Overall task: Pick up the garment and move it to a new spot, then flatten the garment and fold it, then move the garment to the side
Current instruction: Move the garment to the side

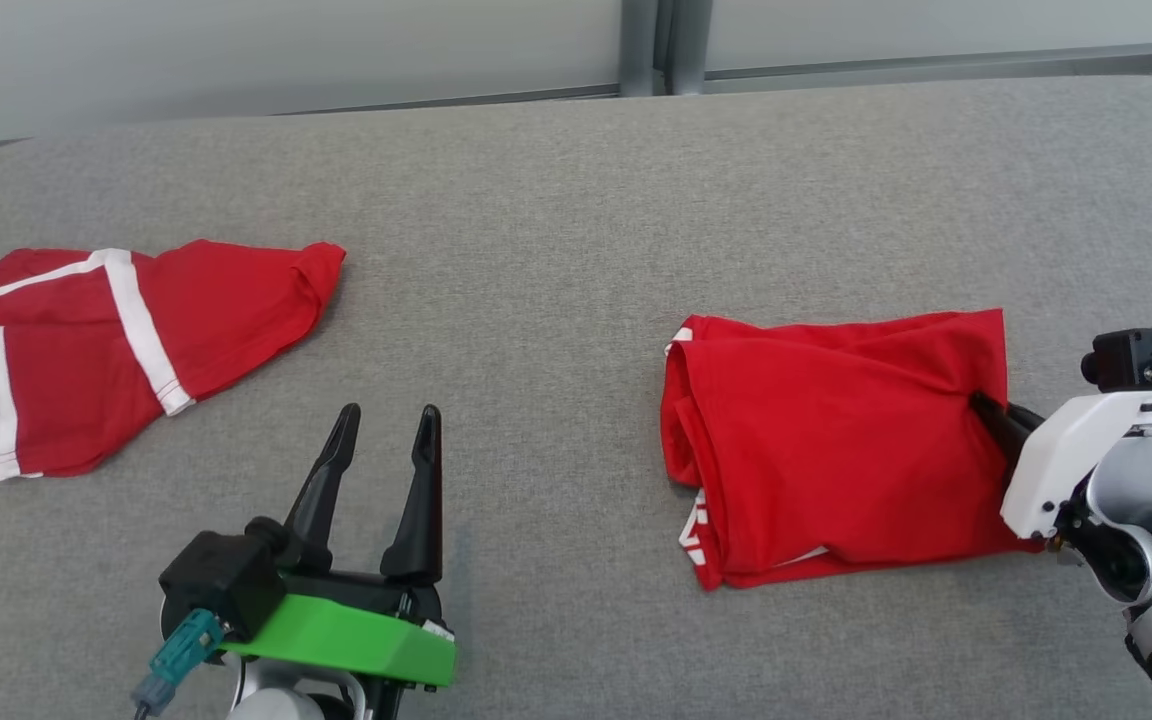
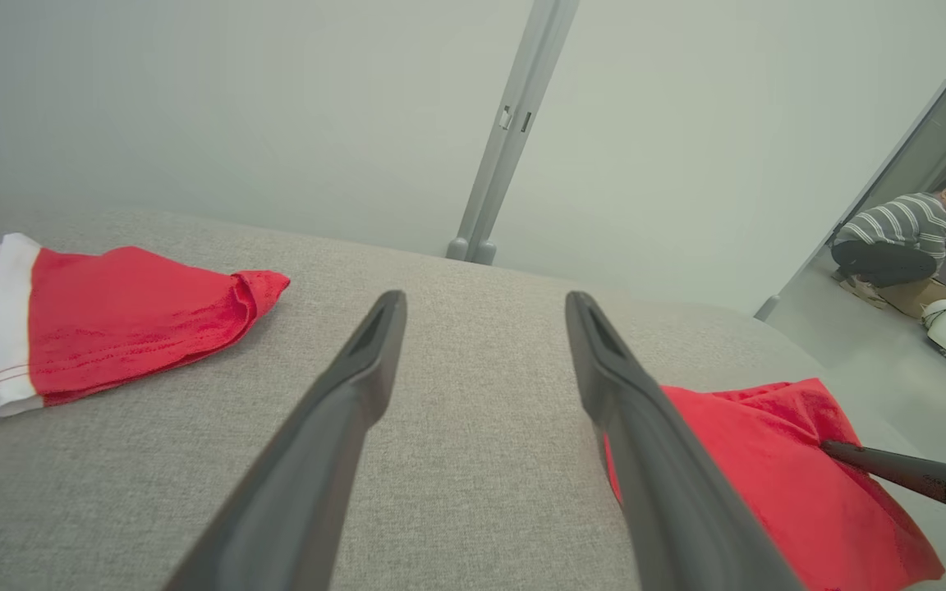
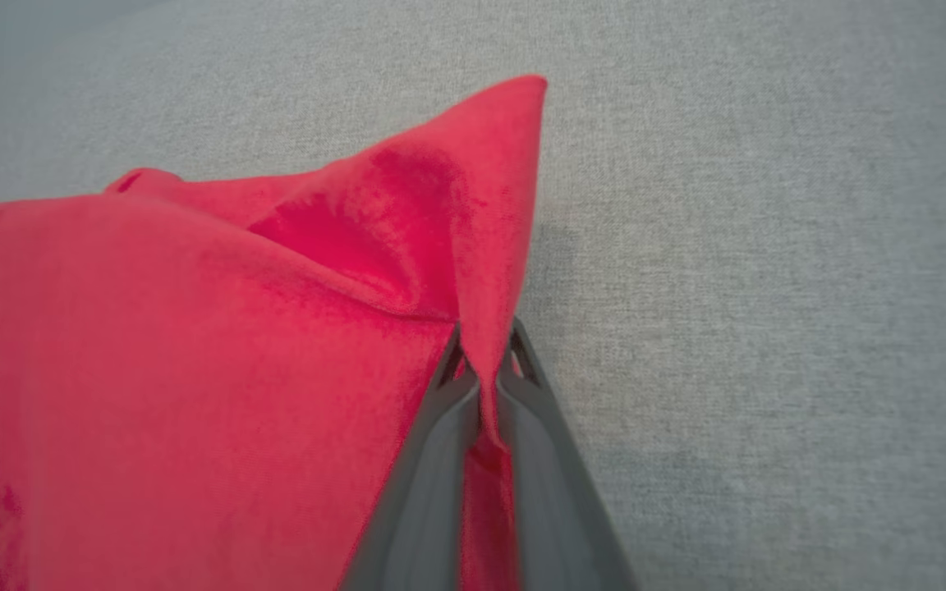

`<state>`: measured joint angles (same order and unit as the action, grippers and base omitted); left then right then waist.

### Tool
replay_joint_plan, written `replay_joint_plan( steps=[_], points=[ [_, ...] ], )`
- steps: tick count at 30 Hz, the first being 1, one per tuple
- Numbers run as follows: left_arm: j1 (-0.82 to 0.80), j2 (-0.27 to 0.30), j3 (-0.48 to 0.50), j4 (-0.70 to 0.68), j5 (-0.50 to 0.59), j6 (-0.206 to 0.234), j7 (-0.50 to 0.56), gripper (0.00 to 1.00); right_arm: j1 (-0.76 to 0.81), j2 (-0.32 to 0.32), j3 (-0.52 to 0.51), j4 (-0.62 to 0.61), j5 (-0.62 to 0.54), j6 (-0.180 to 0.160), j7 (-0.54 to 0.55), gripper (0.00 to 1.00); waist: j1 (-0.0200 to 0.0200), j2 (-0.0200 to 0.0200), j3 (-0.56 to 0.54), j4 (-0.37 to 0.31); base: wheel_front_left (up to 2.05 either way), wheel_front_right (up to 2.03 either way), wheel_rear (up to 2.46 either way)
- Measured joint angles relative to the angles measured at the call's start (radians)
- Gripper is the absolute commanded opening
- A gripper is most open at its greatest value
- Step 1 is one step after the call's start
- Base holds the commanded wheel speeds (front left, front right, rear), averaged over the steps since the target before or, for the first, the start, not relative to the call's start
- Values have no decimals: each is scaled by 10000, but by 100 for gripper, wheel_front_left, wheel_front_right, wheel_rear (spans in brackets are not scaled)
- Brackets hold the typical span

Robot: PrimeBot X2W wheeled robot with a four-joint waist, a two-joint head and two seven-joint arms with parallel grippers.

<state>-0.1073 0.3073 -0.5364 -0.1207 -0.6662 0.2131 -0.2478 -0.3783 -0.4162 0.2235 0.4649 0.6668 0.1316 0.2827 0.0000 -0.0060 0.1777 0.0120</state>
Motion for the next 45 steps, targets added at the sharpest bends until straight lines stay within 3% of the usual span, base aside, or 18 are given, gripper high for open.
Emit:
replay_joint_plan(
  steps=[10,20,26,35,45],
  points=[
    [-344,63,-38,-100,180,84,105,100,-930,-531,-278,-4,-217,-2,111,0,0,0,169,-1191,0,0,0],
    [-751,334,-81,-349,424,192,462,100,-2091,-332,-138,234,-537,-2,128,0,0,0,573,-2775,0,0,0],
    [-946,330,-161,-349,466,198,581,100,-2591,-186,-35,591,-604,-4,15,0,0,0,790,-3370,0,0,0],
    [-1065,397,-173,-355,491,244,631,100,-3512,-33,-318,1810,-909,-2,-357,0,0,0,938,-3135,0,0,0],
    [-1180,694,56,-738,633,522,796,100,-4740,-700,-1281,3921,-1860,-2,-1097,0,0,0,1277,-2322,0,0,0]
  ],
)
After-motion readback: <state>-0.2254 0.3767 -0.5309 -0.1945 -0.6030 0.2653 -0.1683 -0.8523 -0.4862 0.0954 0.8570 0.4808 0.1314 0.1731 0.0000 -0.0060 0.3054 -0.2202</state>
